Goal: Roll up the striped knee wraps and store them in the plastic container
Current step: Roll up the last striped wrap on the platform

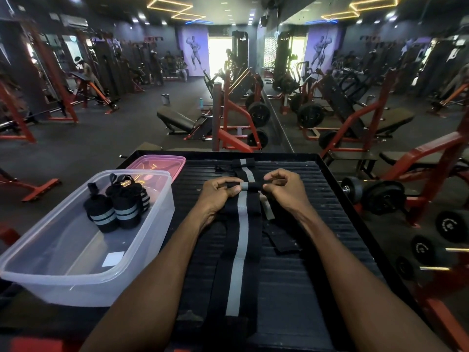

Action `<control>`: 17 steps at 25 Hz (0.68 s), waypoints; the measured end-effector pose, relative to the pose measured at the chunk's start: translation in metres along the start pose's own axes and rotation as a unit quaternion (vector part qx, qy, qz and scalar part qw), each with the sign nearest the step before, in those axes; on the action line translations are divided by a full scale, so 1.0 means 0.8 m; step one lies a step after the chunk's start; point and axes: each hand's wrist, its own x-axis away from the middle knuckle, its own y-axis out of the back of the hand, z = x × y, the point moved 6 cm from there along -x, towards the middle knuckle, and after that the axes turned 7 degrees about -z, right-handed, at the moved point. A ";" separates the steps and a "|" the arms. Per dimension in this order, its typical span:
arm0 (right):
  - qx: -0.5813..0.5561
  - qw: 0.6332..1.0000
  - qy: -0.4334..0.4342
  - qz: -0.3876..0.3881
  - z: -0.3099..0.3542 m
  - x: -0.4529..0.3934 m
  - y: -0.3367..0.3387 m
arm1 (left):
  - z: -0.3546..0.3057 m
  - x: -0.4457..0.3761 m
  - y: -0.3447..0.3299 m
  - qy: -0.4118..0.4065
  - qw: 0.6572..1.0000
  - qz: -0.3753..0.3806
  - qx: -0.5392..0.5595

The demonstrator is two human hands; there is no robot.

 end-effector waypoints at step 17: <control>-0.141 0.987 -0.022 0.078 0.008 0.016 -0.024 | 0.001 0.003 -0.007 0.010 1.000 0.026 -0.013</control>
